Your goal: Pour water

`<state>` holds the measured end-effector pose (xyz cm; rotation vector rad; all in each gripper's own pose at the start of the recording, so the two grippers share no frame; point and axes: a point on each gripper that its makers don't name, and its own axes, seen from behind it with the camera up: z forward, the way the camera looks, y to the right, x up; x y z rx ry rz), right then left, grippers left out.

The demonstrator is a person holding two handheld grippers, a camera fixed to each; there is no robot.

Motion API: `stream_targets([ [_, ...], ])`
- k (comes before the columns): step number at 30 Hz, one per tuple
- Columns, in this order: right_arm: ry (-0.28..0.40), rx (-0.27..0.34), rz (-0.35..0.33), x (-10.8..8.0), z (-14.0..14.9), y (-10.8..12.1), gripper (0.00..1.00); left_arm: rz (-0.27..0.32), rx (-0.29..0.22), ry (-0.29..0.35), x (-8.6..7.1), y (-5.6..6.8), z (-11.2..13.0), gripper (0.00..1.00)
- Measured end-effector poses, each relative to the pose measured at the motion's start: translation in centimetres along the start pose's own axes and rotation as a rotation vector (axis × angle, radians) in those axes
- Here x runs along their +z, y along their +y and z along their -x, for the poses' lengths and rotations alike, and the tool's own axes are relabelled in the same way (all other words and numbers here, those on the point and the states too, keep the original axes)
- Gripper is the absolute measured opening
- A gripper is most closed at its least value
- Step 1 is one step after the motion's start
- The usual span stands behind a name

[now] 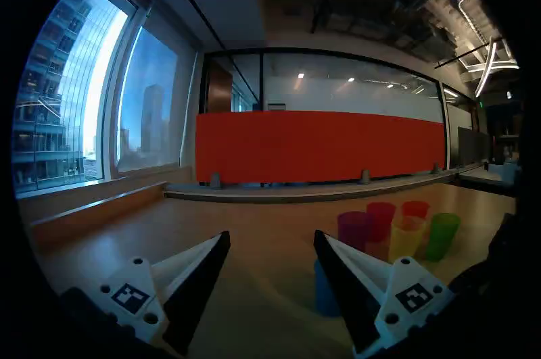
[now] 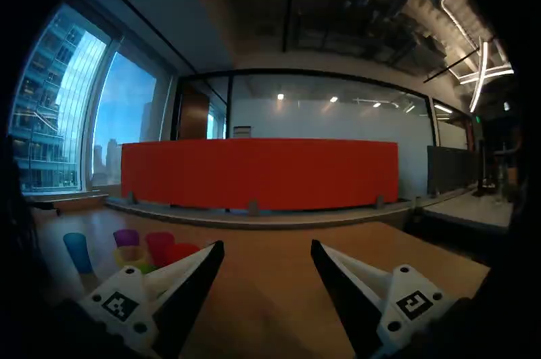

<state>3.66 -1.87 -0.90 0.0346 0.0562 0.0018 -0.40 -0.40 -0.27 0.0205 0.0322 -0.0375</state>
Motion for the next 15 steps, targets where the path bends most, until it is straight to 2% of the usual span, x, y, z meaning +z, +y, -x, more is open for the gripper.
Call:
stream_targets([
  [9,0.022,0.053,-0.003,-0.22,0.36,0.67,0.99,0.000,0.000,0.000,-0.01,0.00,-0.01,0.92],
  [15,0.018,0.038,0.000,-0.22,0.91,0.95,0.99,0.000,0.000,0.000,0.00,0.00,-0.01,0.92],
])
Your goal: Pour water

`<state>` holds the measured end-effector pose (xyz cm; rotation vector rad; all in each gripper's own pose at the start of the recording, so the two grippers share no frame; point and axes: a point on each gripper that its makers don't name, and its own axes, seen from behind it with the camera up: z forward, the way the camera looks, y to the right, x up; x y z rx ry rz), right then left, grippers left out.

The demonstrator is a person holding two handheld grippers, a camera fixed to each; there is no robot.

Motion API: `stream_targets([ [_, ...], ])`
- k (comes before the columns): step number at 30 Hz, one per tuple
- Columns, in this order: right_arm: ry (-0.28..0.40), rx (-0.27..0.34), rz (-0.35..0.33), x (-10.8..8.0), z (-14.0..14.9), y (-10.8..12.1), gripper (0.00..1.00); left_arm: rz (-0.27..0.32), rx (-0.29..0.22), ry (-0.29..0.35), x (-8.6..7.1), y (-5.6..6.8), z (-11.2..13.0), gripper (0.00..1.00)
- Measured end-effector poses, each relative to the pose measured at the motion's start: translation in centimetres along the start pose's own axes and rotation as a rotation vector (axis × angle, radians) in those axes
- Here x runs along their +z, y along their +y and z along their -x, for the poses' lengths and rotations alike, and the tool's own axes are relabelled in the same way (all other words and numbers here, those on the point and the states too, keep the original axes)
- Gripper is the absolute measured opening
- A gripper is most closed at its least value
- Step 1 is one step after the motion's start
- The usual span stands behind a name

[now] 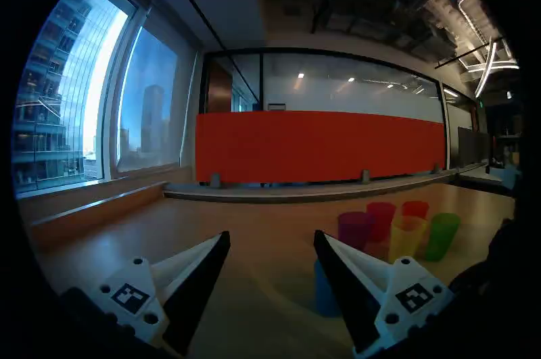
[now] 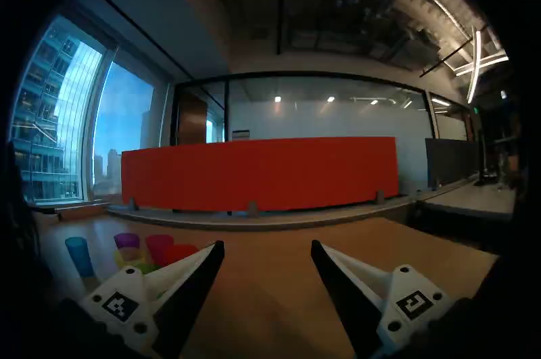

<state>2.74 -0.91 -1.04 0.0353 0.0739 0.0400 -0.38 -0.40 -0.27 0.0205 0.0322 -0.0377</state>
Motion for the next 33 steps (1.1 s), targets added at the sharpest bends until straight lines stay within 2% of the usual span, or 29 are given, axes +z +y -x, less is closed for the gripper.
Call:
stream_targets([
  [21,-0.060,-0.041,0.028,0.5,2.6,0.8,0.99,0.000,0.000,0.000,0.0,0.0,0.0,0.92],
  [33,-0.073,-0.040,0.028,0.7,2.8,0.7,0.99,0.000,0.000,0.000,0.0,0.0,0.0,0.92],
])
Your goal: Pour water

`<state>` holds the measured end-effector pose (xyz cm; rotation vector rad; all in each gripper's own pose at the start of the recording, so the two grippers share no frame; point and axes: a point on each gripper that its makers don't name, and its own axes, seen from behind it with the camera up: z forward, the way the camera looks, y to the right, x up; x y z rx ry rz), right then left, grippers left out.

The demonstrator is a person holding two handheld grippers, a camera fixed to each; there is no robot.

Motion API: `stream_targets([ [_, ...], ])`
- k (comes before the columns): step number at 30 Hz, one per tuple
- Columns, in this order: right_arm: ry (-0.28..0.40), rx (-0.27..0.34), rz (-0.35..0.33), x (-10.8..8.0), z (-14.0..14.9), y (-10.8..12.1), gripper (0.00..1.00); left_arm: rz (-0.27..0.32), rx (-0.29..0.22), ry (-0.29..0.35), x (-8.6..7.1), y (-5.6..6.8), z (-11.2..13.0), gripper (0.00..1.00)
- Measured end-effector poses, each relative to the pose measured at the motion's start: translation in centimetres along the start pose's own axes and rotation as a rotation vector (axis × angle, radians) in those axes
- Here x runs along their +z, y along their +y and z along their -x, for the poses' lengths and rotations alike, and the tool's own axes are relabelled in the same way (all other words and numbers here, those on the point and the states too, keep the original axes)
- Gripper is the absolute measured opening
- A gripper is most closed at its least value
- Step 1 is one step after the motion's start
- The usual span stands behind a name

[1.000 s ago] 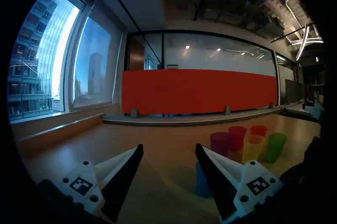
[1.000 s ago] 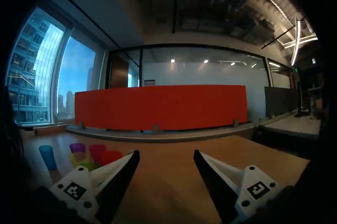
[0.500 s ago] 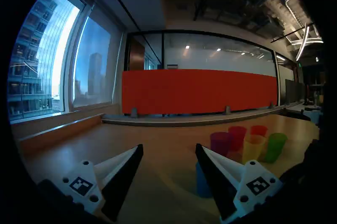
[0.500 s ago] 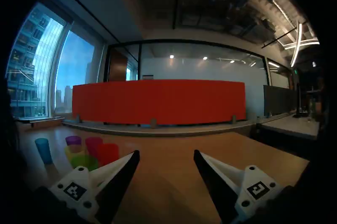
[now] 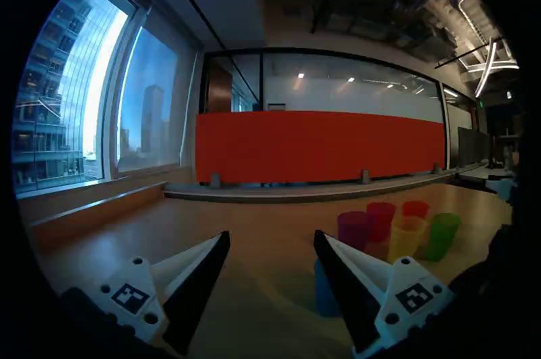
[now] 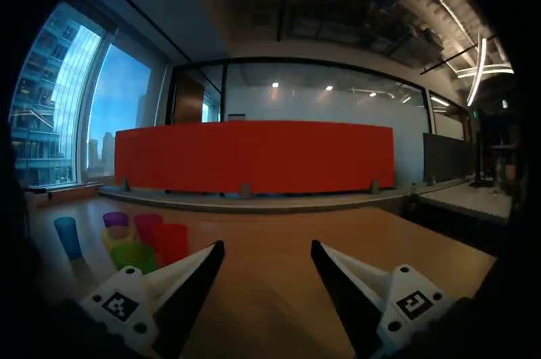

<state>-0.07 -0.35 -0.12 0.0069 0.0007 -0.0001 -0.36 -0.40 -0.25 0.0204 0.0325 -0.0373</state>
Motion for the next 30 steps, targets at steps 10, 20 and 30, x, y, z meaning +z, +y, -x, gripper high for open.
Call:
stream_targets([
  [10,0.000,0.000,0.006,-0.03,-0.02,0.19,0.99,0.000,0.000,0.000,0.00,0.01,0.01,0.92],
  [20,-0.001,0.000,0.006,0.05,0.01,0.23,0.99,0.000,0.000,0.000,-0.07,0.03,0.00,0.92],
  [30,-0.002,0.000,0.007,0.05,0.25,0.23,0.99,0.000,0.000,0.000,-0.10,0.01,0.04,0.92],
])
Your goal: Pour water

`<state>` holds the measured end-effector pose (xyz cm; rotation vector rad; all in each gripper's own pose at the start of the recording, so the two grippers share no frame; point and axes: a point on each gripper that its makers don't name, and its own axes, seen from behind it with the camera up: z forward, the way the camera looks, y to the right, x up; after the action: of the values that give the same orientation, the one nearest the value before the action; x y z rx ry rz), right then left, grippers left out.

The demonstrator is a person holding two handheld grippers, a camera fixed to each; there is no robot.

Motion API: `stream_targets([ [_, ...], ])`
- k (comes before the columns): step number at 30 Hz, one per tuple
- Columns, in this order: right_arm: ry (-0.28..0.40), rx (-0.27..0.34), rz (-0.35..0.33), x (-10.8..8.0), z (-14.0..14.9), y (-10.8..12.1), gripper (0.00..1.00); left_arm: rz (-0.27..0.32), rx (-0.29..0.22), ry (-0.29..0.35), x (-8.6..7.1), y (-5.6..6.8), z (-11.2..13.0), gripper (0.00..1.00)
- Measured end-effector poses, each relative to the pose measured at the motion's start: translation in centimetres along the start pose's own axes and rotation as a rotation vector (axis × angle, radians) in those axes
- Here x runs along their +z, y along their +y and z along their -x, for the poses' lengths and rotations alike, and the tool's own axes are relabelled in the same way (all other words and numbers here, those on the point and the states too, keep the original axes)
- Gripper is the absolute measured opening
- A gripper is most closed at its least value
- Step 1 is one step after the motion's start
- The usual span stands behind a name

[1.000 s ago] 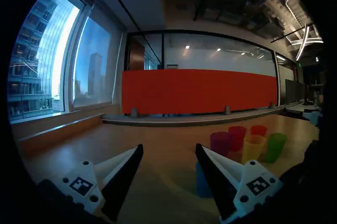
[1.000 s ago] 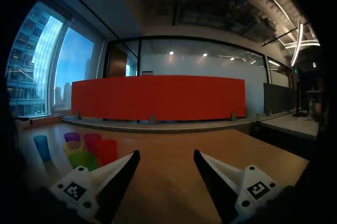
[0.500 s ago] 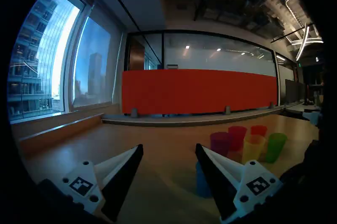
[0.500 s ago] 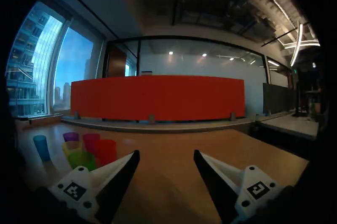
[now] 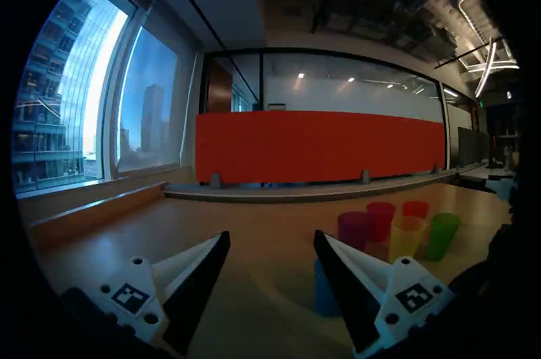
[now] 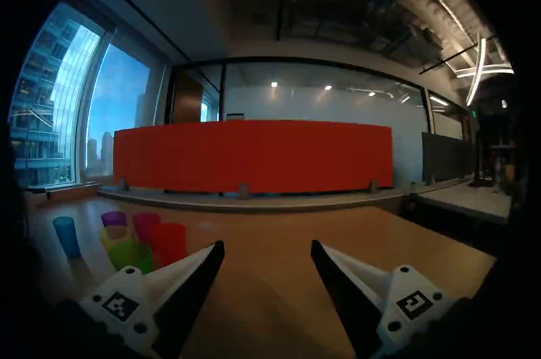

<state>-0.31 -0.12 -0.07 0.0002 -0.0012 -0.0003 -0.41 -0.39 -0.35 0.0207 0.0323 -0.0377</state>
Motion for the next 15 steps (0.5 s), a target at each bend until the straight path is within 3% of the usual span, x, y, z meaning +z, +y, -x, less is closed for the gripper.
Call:
stream_targets([
  [15,0.000,0.000,0.000,0.01,-0.12,0.03,0.99,0.000,0.000,0.000,0.11,0.02,0.01,0.92],
])
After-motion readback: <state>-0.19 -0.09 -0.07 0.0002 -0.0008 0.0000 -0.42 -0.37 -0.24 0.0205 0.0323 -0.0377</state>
